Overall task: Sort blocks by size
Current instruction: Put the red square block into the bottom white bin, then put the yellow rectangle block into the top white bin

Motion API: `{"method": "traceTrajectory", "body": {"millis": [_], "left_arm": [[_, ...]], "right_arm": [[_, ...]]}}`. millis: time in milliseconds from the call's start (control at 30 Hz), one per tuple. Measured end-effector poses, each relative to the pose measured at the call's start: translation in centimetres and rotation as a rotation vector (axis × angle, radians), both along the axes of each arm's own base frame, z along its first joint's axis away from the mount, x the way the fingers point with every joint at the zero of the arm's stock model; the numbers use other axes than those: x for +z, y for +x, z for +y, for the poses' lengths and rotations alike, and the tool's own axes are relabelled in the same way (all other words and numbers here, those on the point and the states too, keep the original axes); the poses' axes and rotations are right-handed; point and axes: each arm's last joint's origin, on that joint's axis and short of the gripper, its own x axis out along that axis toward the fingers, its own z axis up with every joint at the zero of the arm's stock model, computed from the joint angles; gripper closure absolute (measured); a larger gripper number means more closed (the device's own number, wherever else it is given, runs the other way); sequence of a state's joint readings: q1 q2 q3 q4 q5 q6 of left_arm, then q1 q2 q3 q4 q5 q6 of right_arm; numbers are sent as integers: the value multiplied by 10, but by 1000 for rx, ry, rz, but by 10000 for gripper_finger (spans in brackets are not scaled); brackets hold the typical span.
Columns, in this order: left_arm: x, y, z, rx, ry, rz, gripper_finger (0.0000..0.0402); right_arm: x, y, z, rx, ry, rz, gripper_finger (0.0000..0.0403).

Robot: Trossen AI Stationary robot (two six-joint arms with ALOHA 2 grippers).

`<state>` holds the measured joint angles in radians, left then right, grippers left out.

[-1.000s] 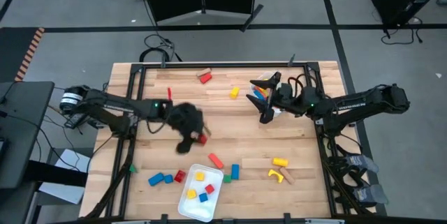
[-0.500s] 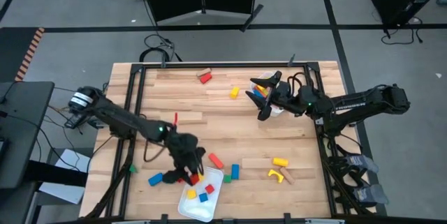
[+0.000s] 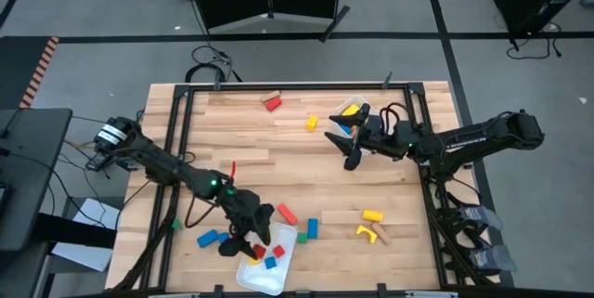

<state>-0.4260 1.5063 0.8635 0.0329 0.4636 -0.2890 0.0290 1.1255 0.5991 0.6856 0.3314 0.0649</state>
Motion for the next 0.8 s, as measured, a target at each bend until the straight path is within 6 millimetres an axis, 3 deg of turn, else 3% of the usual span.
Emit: {"method": "traceTrajectory", "body": {"millis": [100, 200, 367, 533, 800], "left_arm": [[0, 0, 0, -1, -2, 7, 55], [-1, -1, 0, -2, -3, 16, 14], [7, -4, 8, 7, 17, -1, 30], [44, -23, 31, 146, 131, -162, 59], [111, -76, 79, 637, 299, -444, 71]], "right_arm": [[-2, 0, 0, -8, 15, 11, 144], [-2, 0, 0, -8, 24, 13, 145], [-5, 1, 0, -7, 49, 31, 146], [-16, 12, -9, -81, 140, 202, 146], [-31, 78, -29, -298, 281, 505, 143]]}}
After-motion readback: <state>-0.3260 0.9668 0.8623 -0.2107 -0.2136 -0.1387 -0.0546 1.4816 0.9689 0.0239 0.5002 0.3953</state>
